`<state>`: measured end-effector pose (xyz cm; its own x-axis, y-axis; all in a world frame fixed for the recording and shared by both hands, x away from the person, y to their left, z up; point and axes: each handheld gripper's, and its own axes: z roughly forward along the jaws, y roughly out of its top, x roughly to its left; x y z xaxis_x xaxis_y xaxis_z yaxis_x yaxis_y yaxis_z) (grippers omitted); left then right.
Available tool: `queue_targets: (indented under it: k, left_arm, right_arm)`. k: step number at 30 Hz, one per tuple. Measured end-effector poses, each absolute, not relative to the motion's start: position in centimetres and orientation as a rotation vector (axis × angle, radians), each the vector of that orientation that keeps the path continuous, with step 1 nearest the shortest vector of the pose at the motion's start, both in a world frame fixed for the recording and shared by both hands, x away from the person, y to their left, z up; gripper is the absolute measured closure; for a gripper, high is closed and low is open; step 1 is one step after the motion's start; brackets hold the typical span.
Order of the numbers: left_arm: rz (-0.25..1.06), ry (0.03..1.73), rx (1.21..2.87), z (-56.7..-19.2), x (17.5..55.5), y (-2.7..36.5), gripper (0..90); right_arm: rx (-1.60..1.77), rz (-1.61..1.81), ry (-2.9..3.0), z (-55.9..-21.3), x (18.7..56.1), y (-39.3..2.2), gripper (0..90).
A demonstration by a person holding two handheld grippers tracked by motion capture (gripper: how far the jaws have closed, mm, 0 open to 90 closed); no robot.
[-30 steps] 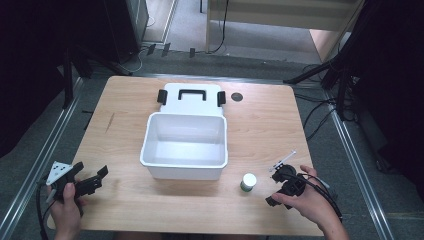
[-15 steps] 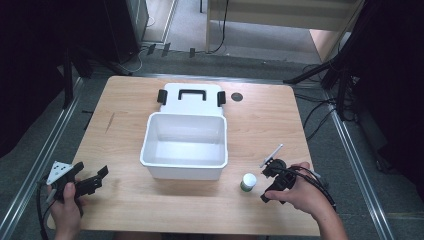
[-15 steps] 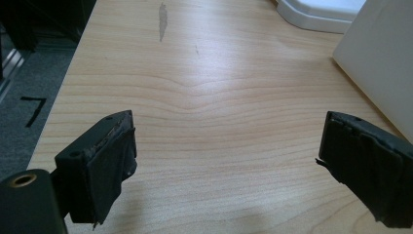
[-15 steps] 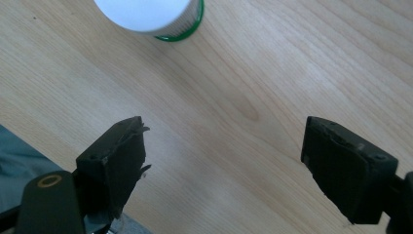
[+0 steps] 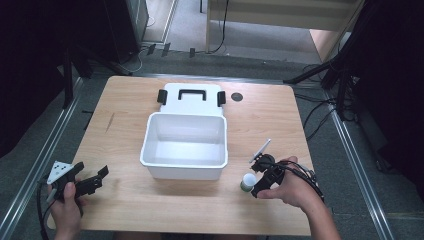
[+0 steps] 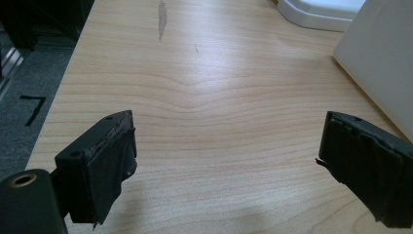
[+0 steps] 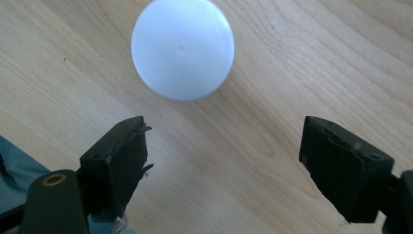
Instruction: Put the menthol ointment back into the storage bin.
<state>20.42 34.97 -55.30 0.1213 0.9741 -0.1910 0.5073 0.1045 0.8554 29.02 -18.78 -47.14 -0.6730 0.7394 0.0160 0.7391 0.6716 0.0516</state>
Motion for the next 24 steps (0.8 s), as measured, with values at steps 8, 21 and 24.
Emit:
queue_targets:
  k: [8, 21, 24]
  left_arm:
    - [0.675, 1.507, 1.522, -55.3, 20.4, 35.0, 7.4]
    - [0.667, 1.505, 1.525, -55.3, 20.4, 35.0, 7.4]
    - [0.666, 1.505, 1.525, -55.3, 20.5, 35.0, 7.4]
  right_arm:
    - [1.245, 0.083, 2.880, -47.4, 29.5, -17.5, 20.3]
    - [1.284, 0.131, 2.862, -47.7, 30.3, -16.2, 33.2]
    - [1.280, 0.149, 2.875, -47.7, 30.5, -15.9, 37.0]
